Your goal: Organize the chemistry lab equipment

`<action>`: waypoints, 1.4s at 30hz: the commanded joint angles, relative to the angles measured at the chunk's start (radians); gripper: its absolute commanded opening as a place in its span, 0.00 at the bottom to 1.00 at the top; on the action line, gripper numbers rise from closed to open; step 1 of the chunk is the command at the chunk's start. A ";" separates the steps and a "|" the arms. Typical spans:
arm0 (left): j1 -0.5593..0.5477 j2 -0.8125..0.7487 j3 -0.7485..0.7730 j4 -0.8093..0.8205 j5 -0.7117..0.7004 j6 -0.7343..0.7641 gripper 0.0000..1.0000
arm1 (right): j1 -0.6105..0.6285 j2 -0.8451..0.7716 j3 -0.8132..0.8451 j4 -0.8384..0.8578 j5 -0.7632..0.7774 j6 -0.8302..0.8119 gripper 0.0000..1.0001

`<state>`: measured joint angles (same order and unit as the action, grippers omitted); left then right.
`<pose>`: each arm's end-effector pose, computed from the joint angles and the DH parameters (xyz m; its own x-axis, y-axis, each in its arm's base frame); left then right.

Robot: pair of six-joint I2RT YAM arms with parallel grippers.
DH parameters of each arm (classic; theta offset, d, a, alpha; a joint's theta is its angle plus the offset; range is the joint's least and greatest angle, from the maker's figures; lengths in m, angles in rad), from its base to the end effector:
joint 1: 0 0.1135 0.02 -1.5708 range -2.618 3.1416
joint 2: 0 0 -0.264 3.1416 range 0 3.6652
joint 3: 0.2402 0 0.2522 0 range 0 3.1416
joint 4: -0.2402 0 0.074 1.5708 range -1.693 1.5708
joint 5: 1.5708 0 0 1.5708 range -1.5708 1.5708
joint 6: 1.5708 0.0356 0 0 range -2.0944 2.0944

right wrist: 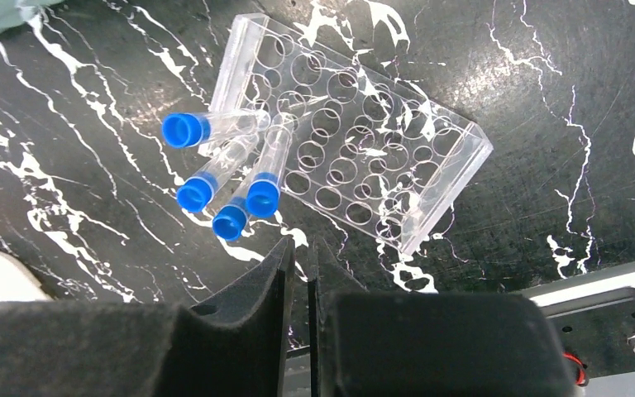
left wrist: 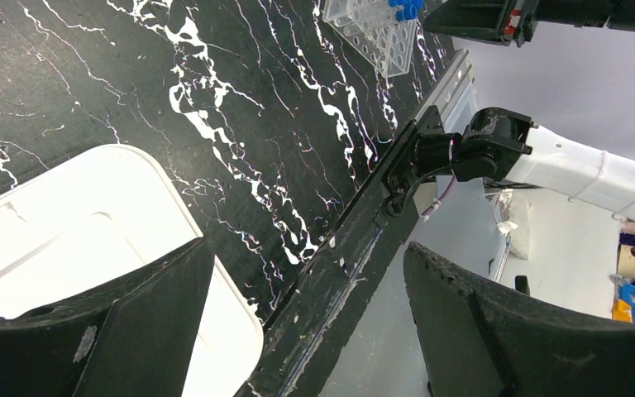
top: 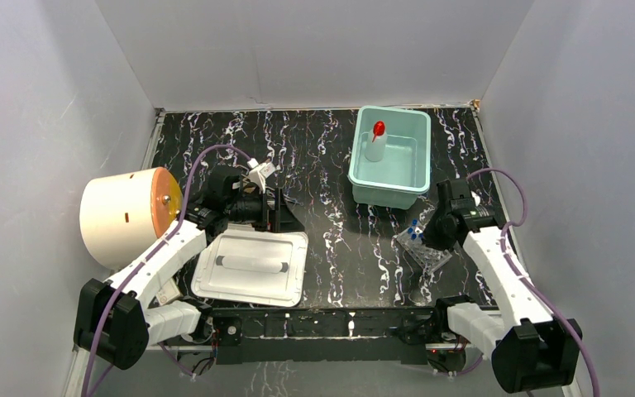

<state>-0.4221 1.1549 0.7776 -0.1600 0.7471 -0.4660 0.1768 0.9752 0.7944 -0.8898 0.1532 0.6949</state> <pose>0.2174 -0.1242 0.2693 -0.7914 -0.0059 -0.6112 0.5345 0.4785 -0.6967 0.1742 0.0256 0.2512 -0.7287 0.5127 -0.4541 0.4749 0.8560 0.2042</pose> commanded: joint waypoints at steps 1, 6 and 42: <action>-0.003 -0.015 0.001 0.009 0.014 0.001 0.84 | -0.003 0.043 -0.005 0.067 0.004 -0.023 0.20; -0.003 -0.015 0.004 0.005 0.012 0.003 0.84 | -0.002 0.093 0.022 0.115 0.017 -0.039 0.20; -0.003 -0.006 0.016 -0.002 0.010 0.011 0.84 | -0.002 0.058 0.061 0.092 0.005 -0.045 0.24</action>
<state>-0.4221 1.1549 0.7776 -0.1581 0.7460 -0.4652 0.1768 1.0756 0.8173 -0.7841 0.1719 0.6506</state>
